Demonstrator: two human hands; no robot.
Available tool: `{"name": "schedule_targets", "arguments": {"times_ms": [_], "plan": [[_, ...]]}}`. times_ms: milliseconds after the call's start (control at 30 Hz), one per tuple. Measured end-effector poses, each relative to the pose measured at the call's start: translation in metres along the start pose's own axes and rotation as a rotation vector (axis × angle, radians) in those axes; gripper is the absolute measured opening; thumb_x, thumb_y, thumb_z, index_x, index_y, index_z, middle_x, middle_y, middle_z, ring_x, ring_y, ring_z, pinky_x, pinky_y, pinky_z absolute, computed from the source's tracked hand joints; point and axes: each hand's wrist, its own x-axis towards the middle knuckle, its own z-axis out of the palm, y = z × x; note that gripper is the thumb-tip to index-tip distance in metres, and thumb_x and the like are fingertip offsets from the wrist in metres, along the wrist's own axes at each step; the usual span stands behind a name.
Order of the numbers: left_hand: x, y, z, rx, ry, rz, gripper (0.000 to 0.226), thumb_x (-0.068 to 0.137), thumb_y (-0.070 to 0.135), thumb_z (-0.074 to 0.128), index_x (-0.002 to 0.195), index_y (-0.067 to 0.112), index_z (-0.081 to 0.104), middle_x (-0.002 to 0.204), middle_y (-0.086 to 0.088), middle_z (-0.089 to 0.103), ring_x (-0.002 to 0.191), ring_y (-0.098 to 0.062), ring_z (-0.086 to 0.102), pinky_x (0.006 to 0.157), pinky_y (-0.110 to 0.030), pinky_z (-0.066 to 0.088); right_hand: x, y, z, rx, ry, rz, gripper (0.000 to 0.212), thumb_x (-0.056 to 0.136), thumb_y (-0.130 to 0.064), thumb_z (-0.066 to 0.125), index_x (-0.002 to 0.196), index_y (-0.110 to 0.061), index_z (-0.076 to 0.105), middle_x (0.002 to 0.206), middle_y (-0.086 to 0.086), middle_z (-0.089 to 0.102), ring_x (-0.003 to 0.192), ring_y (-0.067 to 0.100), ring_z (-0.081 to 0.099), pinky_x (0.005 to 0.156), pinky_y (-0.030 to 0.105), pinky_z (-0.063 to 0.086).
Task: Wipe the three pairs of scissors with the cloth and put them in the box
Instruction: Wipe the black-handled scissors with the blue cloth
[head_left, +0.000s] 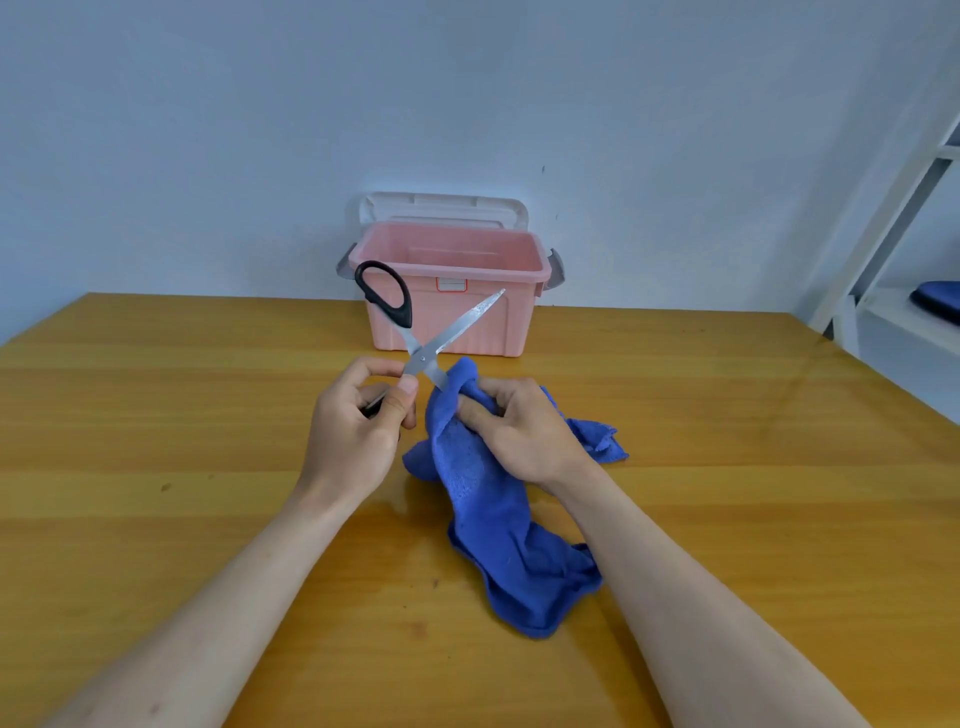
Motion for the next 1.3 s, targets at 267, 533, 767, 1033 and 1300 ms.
{"name": "schedule_targets", "arguments": {"times_ms": [267,533,767,1033,1300], "plan": [[0.002,-0.002,-0.002,0.021,0.020,0.002,0.011,0.097,0.017,0.057,0.088,0.022,0.061,0.053,0.004,0.055,0.046,-0.013,0.040,0.049,-0.027,0.032,0.004,0.000,0.006,-0.158,0.160,0.015,0.055,0.095,-0.031,0.062,0.051,-0.010,0.035,0.047,-0.002,0.028,0.045,0.009,0.026,0.045,0.023,0.023],[0.007,0.008,-0.007,-0.079,0.070,-0.055,0.010,0.099,0.014,0.054,0.091,0.019,0.059,0.053,0.004,0.054,0.039,-0.010,0.035,0.040,-0.018,0.030,-0.003,-0.001,0.010,0.148,-0.031,0.017,0.030,0.104,-0.016,0.048,0.086,0.005,0.059,0.070,0.007,0.052,0.067,0.016,0.051,0.062,0.029,0.044],[0.007,0.011,-0.008,-0.107,0.051,-0.057,0.010,0.099,0.012,0.052,0.091,0.017,0.053,0.054,0.004,0.054,0.041,-0.009,0.037,0.040,-0.018,0.032,0.001,0.003,0.014,0.100,0.123,0.011,0.039,0.100,-0.015,0.054,0.064,-0.003,0.047,0.057,0.006,0.044,0.056,0.017,0.043,0.053,0.030,0.038],[0.007,0.014,-0.013,-0.070,-0.006,-0.019,0.017,0.099,0.008,0.052,0.084,0.013,0.044,0.059,-0.009,0.050,0.041,-0.011,0.035,0.040,-0.019,0.030,0.001,0.010,0.013,0.031,0.206,0.075,0.055,0.096,-0.025,0.062,0.048,-0.015,0.039,0.042,-0.009,0.039,0.040,0.004,0.036,0.044,0.017,0.031],[0.011,0.008,-0.016,-0.092,0.053,-0.094,0.015,0.099,0.015,0.053,0.085,0.015,0.050,0.057,0.001,0.055,0.043,-0.010,0.038,0.042,-0.019,0.032,-0.001,0.002,0.021,0.134,0.160,0.071,0.037,0.100,-0.020,0.050,0.080,0.011,0.050,0.065,0.009,0.045,0.062,0.020,0.045,0.057,0.033,0.039]]}}
